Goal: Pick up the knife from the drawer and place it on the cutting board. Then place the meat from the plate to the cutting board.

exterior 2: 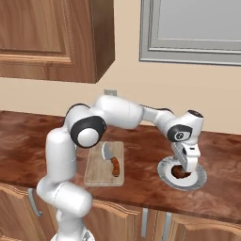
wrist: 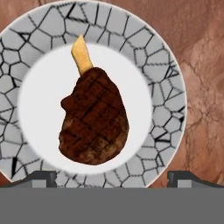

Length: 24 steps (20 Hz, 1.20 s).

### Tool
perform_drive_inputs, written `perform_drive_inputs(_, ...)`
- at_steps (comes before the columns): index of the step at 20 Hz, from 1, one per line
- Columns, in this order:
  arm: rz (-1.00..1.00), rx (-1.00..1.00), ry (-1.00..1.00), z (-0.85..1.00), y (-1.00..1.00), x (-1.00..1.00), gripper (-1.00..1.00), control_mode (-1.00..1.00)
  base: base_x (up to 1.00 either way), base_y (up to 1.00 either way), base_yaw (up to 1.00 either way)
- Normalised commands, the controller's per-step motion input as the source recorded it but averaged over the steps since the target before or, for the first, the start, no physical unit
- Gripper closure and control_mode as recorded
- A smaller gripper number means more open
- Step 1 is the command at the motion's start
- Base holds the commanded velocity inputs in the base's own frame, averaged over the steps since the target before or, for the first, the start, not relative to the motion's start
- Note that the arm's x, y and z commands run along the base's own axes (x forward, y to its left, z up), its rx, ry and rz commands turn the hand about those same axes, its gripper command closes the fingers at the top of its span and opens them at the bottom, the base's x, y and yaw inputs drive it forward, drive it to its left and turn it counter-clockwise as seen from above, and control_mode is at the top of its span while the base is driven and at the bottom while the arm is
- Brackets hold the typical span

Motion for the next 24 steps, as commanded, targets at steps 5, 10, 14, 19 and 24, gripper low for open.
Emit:
perform_drive_inputs(5,0.00,0.00,0.00,-0.18,-0.03,0.19,-1.00,-1.00,0.00,0.00,0.00)
perform_drive_inputs(10,0.00,0.00,0.00,-0.25,-0.07,0.10,-1.00,-1.00,0.00,0.00,0.00)
perform_drive_inputs(14,0.00,0.00,0.00,-0.29,-0.21,0.00,-1.00,-1.00,0.00,0.00,0.00)
perform_drive_inputs(19,0.00,0.00,0.00,-0.41,-0.02,0.00,-1.00,-1.00,0.00,0.00,0.00)
perform_drive_inputs(24,0.00,0.00,0.01,-0.52,0.00,0.00,-1.00,-1.00,0.00,0.00,0.00)
